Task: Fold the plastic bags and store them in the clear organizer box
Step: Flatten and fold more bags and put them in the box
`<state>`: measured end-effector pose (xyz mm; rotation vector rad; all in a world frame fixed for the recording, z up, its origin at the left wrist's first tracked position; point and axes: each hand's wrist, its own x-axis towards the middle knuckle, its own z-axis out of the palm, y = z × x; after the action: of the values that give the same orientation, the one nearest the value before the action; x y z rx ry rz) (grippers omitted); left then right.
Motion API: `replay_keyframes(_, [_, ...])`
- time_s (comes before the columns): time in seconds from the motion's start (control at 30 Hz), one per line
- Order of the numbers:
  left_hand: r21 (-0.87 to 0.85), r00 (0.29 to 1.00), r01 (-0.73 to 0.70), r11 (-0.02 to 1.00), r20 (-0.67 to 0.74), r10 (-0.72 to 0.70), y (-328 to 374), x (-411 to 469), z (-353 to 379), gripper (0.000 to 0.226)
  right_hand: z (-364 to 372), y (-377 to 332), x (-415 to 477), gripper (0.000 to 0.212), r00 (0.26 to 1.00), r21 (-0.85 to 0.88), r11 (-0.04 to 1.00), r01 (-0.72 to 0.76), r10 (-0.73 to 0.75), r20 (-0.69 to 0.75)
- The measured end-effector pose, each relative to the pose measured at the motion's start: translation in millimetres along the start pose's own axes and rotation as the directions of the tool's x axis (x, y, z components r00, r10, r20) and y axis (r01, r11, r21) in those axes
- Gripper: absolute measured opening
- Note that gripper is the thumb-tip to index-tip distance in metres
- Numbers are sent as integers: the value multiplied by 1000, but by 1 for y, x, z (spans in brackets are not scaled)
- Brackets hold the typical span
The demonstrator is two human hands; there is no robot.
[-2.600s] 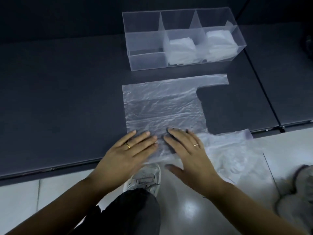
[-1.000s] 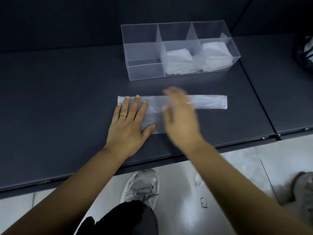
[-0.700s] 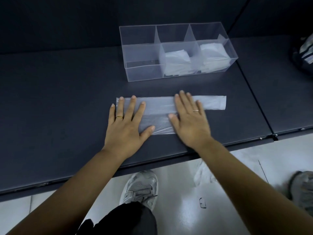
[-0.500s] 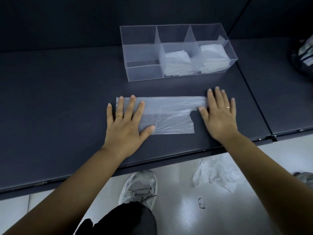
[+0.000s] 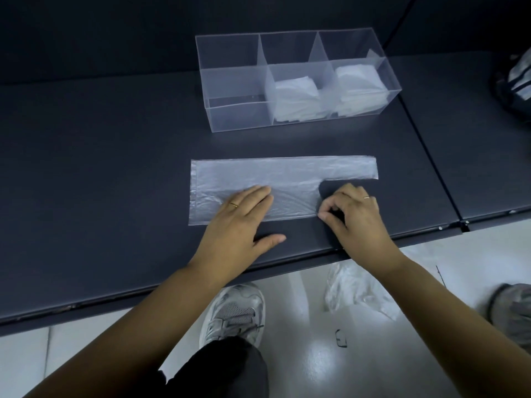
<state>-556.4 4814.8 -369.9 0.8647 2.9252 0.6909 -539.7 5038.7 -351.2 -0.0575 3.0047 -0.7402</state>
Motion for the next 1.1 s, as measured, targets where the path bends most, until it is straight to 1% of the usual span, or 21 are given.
replay_keyframes(0.13, [93, 983, -64, 994, -165, 79, -1, 5, 5, 38, -21, -1, 6, 21, 987, 187, 976, -108, 82, 142])
replay_keyframes(0.17, [119, 974, -87, 989, -198, 110, -2, 6, 7, 30, -25, -1, 6, 19, 985, 197, 973, -119, 90, 149])
replay_keyframes(0.2, [130, 967, -106, 986, -218, 133, -2, 7, 8, 24, -28, -3, 6, 11, 989, 172, 979, -113, 94, 118])
replay_keyframes(0.23, [132, 962, -117, 984, -230, 145, -3, 7, 8, 21, -30, -7, 5, 15, 995, 117, 990, -83, 77, 59])
replay_keyframes(0.27, [129, 961, -119, 984, -236, 147, -3, 8, 7, 20, -30, -14, 4, 37, 999, 51, 998, -30, 29, 29])
replay_keyframes(0.3, [126, 962, -116, 985, -232, 143, -2, 8, 6, 21, -28, -21, 3, 59, 998, -3, 999, 52, -52, 39])
replay_keyframes(0.33, [120, 965, -110, 987, -224, 135, -2, 9, 5, 22, -22, -28, 4, 75, 989, -66, 989, 135, -130, 70])
replay_keyframes(0.37, [108, 969, -101, 989, -216, 122, 0, 10, 4, 21, -15, -35, 5, 81, 975, -117, 972, 201, -188, 117])
replay_keyframes(0.4, [88, 973, -88, 992, -207, 105, 1, 11, 2, 20, -8, -39, 7, 77, 964, -146, 959, 241, -220, 151])
replay_keyframes(0.43, [62, 978, -75, 995, -190, 85, 3, 12, 0, 20, 1, -41, 9, 65, 963, -148, 956, 253, -233, 136])
replay_keyframes(0.47, [31, 983, -65, 997, -172, 70, 3, 13, -4, 19, 7, -42, 12, 47, 970, -119, 964, 237, -228, 87])
replay_keyframes(0.53, [-38, 990, -36, 999, -137, 30, -2, 14, -13, 17, 12, -37, 18, 15, 985, 36, 985, 168, -166, -56])
replay_keyframes(0.57, [-75, 992, 2, 997, -126, -12, -8, 13, -18, 16, 10, -34, 20, 9, 992, 161, 981, 109, -97, -81])
replay_keyframes(0.63, [-173, 981, 130, 976, -118, -151, -24, 11, -31, 15, 2, -27, 26, 8, 997, 400, 914, -63, 72, -7])
replay_keyframes(0.67, [-234, 965, 209, 950, -107, -239, -33, 10, -38, 14, -1, -23, 29, 9, 990, 461, 877, -139, 134, 44])
replay_keyframes(0.73, [-381, 912, 354, 854, -60, -405, -50, 8, -51, 11, -5, -20, 36, 15, 975, 504, 836, -218, 208, 76])
replay_keyframes(0.83, [-567, 823, 479, 670, 23, -568, -70, 9, -61, 9, -1, -20, 47, 15, 951, 556, 782, -280, 306, 48])
replay_keyframes(0.9, [-619, 766, 520, 588, 32, -643, -78, 13, -61, 7, 3, -22, 53, 18, 926, 541, 781, -312, 376, -9])
replay_keyframes(0.97, [-634, 718, 544, 550, 11, -696, -81, 17, -58, 2, 7, -20, 57, 26, 910, 479, 817, -321, 406, -83])
replay_keyframes(1.03, [-635, 704, 540, 552, -18, -710, -80, 20, -53, 3, 9, -20, 60, 29, 901, 398, 854, -336, 415, -130])
replay_keyframes(1.1, [-612, 709, 525, 592, -70, -702, -77, 22, -49, 5, 10, -19, 63, 27, 893, 350, 868, -353, 424, -150])
